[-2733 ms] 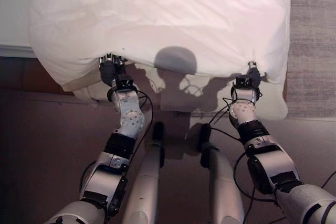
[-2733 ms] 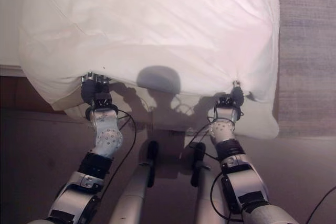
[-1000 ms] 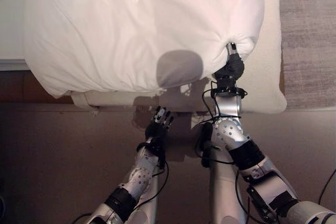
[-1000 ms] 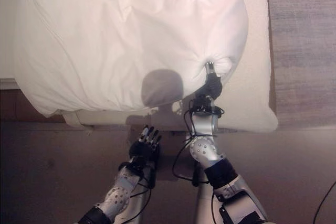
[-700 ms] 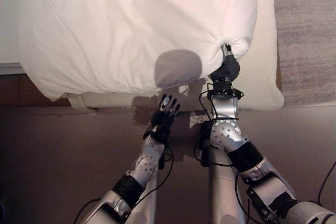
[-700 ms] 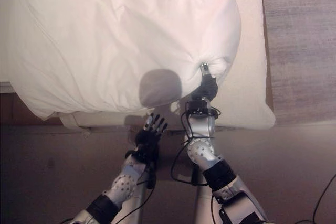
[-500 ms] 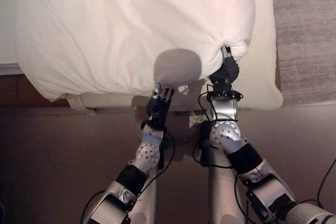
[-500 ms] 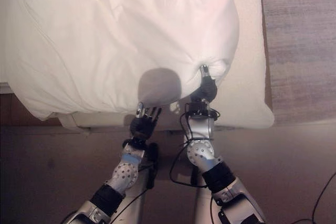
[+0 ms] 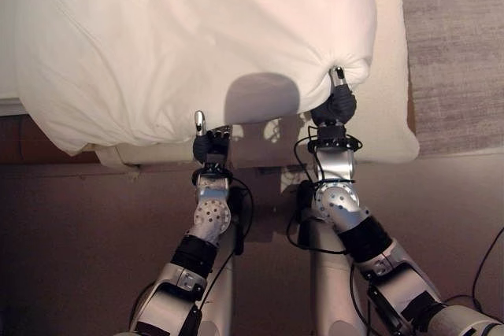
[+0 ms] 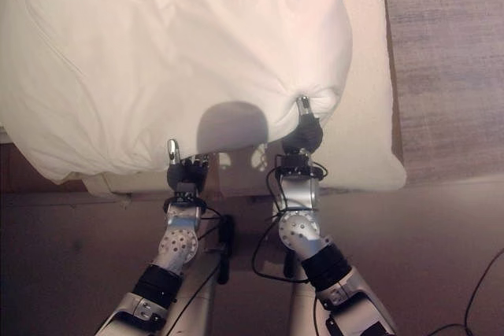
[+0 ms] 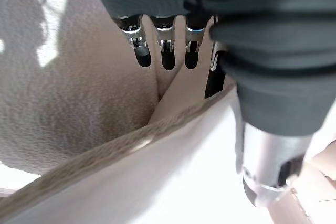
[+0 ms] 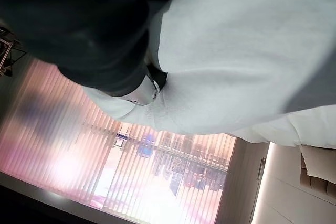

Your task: Make the bed

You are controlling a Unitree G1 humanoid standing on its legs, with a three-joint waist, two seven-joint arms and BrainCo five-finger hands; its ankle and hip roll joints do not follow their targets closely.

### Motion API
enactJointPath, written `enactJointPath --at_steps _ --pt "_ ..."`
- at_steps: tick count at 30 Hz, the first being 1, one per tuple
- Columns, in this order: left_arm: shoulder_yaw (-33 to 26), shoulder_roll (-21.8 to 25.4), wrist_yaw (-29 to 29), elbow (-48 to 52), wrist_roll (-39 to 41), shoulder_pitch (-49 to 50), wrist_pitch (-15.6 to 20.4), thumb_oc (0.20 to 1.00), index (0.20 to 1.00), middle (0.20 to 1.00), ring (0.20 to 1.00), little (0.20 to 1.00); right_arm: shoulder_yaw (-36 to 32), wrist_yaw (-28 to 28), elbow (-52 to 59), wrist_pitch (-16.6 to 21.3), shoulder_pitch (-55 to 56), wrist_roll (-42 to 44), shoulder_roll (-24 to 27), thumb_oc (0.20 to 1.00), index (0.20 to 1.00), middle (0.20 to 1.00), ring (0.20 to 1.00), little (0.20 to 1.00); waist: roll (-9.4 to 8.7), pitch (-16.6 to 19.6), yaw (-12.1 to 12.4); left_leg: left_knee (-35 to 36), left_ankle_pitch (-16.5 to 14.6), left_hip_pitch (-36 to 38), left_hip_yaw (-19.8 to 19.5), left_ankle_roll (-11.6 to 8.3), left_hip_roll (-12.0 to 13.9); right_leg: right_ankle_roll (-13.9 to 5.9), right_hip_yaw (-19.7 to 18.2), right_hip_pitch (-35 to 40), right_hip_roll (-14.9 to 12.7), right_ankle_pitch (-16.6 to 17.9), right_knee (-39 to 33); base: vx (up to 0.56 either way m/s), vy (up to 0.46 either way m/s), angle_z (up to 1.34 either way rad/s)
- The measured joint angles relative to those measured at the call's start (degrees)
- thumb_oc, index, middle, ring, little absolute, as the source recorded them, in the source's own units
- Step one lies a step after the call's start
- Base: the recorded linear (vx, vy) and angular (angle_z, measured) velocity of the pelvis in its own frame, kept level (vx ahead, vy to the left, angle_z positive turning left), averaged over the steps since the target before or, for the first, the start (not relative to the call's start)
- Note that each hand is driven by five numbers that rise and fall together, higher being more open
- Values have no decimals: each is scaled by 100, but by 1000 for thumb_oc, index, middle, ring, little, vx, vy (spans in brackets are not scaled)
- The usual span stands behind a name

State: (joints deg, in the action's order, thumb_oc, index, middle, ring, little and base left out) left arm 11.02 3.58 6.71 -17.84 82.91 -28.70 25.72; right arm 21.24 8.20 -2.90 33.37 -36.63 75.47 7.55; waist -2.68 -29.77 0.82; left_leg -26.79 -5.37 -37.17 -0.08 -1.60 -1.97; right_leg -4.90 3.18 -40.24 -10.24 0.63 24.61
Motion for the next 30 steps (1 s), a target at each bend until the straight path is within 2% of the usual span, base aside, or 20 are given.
enactJointPath --at_steps 4,5,12,16,23,25,29,30 --pt "-365 6 120 -46 -79 -204 184 1000 1000 1000 1000 1000 0 -20 0 -8 0 0 -2 200 200 200 200 200 -4 2 -1 -5 0 -2 0 0 6 1 0 0 3 1 0 0 0 0" --pt "-457 64 219 -155 -112 -352 292 1000 1000 1000 1000 1000 3 -20 0 -33 0 0 -2 200 200 200 200 200 -6 4 -2 -7 0 -3 0 0 6 1 0 0 3 4 1 0 0 0" --pt "-800 536 938 -586 -699 -830 443 1000 1000 1000 1000 1000 21 100 14 -104 6 -6 -3 200 200 200 200 200 -39 23 -7 -39 -6 -46 15 -2 27 3 -1 -37 12 11 5 0 0 0" --pt "-1030 772 1433 -840 -1022 -1018 459 1000 1000 1000 1000 1000 90 316 22 -113 55 -7 7 200 200 200 200 200 -40 23 -10 -56 -7 -69 27 -4 38 13 -1 -61 18 27 12 0 0 0" --pt "-1371 932 1765 -1130 -1257 -1113 452 1000 1000 1000 1000 1000 145 488 240 -133 352 -53 15 200 200 200 200 200 -41 24 -8 -78 -7 -86 36 -5 46 16 -3 -78 17 30 26 0 0 0" --pt "-1513 1151 1833 -1389 -1426 -1166 403 1000 1000 1000 1000 1000 144 491 332 -265 452 -61 56 200 200 200 200 200 -44 25 -18 -83 -11 -86 39 -9 55 18 -4 -79 24 31 26 0 0 0" --pt "-1720 1511 1986 -1779 -1642 -1281 335 1000 1000 1000 1000 1000 146 523 439 -291 557 -61 85 200 200 200 200 200 -44 25 -17 -89 -13 -93 50 -12 63 24 -4 -89 28 37 26 0 0 0" --pt "-1754 1590 2020 -1855 -1669 -1303 332 903 903 903 903 903 146 538 522 -294 564 -62 105 200 200 200 200 200 -45 26 -9 -89 -13 -96 54 -12 62 24 -5 -92 28 37 26 0 0 0"
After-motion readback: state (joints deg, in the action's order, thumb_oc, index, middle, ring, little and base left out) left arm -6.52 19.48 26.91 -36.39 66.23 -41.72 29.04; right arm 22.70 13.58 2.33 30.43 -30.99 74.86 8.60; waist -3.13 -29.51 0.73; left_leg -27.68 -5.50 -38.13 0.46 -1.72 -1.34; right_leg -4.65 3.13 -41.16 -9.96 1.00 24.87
